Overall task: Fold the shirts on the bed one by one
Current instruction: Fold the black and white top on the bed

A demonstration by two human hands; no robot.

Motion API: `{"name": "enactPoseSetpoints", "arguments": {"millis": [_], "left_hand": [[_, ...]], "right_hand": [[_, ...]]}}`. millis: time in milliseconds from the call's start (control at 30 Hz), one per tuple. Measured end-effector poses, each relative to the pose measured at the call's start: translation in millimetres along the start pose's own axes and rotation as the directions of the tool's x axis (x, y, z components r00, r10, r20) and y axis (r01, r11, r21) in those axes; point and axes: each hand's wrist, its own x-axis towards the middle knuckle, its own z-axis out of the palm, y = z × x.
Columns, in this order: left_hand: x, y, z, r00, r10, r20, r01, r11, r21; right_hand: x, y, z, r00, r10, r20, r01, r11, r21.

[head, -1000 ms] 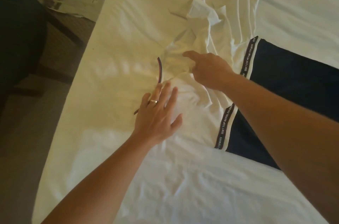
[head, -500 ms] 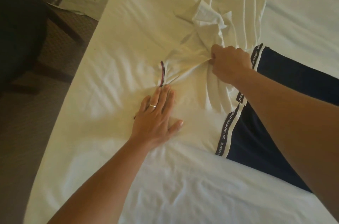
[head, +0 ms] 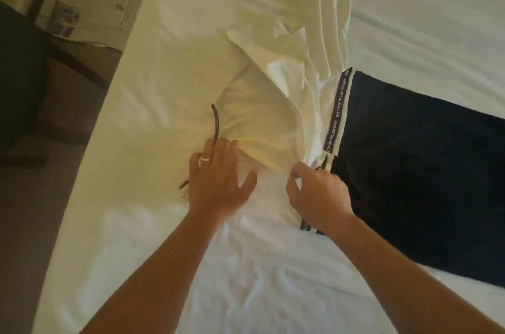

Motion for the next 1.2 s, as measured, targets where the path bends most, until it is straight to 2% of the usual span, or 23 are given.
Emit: {"name": "enactPoseSetpoints", "arguments": {"millis": [33, 67, 100, 133, 200, 233, 267, 400, 467, 600, 667, 700, 767, 833, 867, 933, 967, 1033, 1067, 1100, 1133, 1200], "left_hand": [[3, 6, -2, 0.999, -0.015, -0.05, 0.015, 1.0, 0.001], [6, 11, -4, 0.995, -0.003, -0.098, 0.005, 1.0, 0.016], [8, 16, -3, 0.989, 0.042, -0.141, -0.038, 0.999, 0.033], [10, 19, -1, 0.979, 0.115, -0.169, -0.107, 0.993, 0.052], [12, 26, 6, 0.962, 0.241, -0.13, -0.234, 0.97, 0.063], [14, 28, 7, 0.963, 0.259, -0.075, -0.257, 0.966, 0.037], [15, 30, 8, 0.968, 0.251, -0.026, -0.251, 0.968, 0.001], [11, 28, 16, 0.985, 0.172, 0.014, -0.169, 0.979, -0.11], [7, 26, 21, 0.988, 0.152, -0.003, -0.151, 0.98, -0.129], [6, 25, 27, 0.989, 0.149, 0.01, -0.147, 0.983, -0.113], [5, 26, 27, 0.986, 0.164, 0.018, -0.161, 0.981, -0.109], [4, 26, 27, 0.985, 0.174, 0.019, -0.171, 0.98, -0.106], [2, 27, 25, 0.981, 0.188, 0.048, -0.185, 0.98, -0.072], [1, 31, 22, 0.977, 0.182, 0.111, -0.179, 0.983, -0.032], [2, 36, 20, 0.975, 0.166, 0.146, -0.166, 0.986, -0.014], [2, 47, 17, 0.972, 0.121, 0.2, -0.129, 0.991, 0.026], [2, 53, 15, 0.973, 0.097, 0.21, -0.108, 0.993, 0.041], [2, 65, 16, 0.978, 0.051, 0.203, -0.062, 0.997, 0.049], [2, 70, 17, 0.983, 0.032, 0.181, -0.041, 0.998, 0.046], [2, 74, 18, 0.989, 0.017, 0.149, -0.025, 0.998, 0.051], [1, 78, 18, 0.994, 0.011, 0.109, -0.019, 0.998, 0.068], [-1, 81, 16, 0.999, 0.048, -0.011, -0.046, 0.992, 0.118]], "right_hand": [[0, 0, 3, 0.997, 0.012, 0.071, -0.015, 0.999, 0.029], [3, -1, 2, 0.997, 0.012, 0.08, -0.019, 0.996, 0.088], [7, -4, -1, 1.0, -0.003, 0.023, -0.001, 0.988, 0.151], [14, -8, -5, 0.994, -0.031, -0.102, 0.051, 0.977, 0.207], [36, -19, -19, 0.913, -0.068, -0.402, 0.182, 0.95, 0.253], [49, -25, -26, 0.87, -0.079, -0.487, 0.221, 0.945, 0.24], [63, -31, -31, 0.862, -0.093, -0.498, 0.227, 0.95, 0.216], [114, -49, -28, 0.977, -0.108, -0.183, 0.104, 0.994, -0.027], [127, -51, -22, 0.99, -0.063, -0.126, 0.056, 0.997, -0.057], [138, -49, -30, 0.998, -0.004, -0.063, 0.007, 0.999, 0.037], [137, -45, -43, 0.995, 0.059, -0.075, -0.042, 0.976, 0.213], [134, -42, -51, 0.987, 0.119, -0.109, -0.075, 0.935, 0.345], [123, -29, -66, 0.939, 0.278, -0.202, -0.101, 0.785, 0.611], [103, -11, -76, 0.834, 0.498, -0.238, -0.097, 0.557, 0.825], [93, 3, -74, 0.756, 0.616, -0.223, -0.089, 0.434, 0.896], [71, 32, -63, 0.587, 0.803, -0.109, -0.117, 0.217, 0.969], [59, 47, -53, 0.537, 0.843, -0.043, -0.167, 0.155, 0.974], [34, 74, -31, 0.483, 0.867, 0.121, -0.255, 0.007, 0.967], [22, 84, -20, 0.485, 0.847, 0.22, -0.308, -0.07, 0.949], [10, 94, -10, 0.497, 0.823, 0.275, -0.395, -0.068, 0.916], [1, 103, -3, 0.523, 0.809, 0.27, -0.486, 0.022, 0.874], [-8, 115, 5, 0.602, 0.791, 0.111, -0.545, 0.305, 0.781]]}}
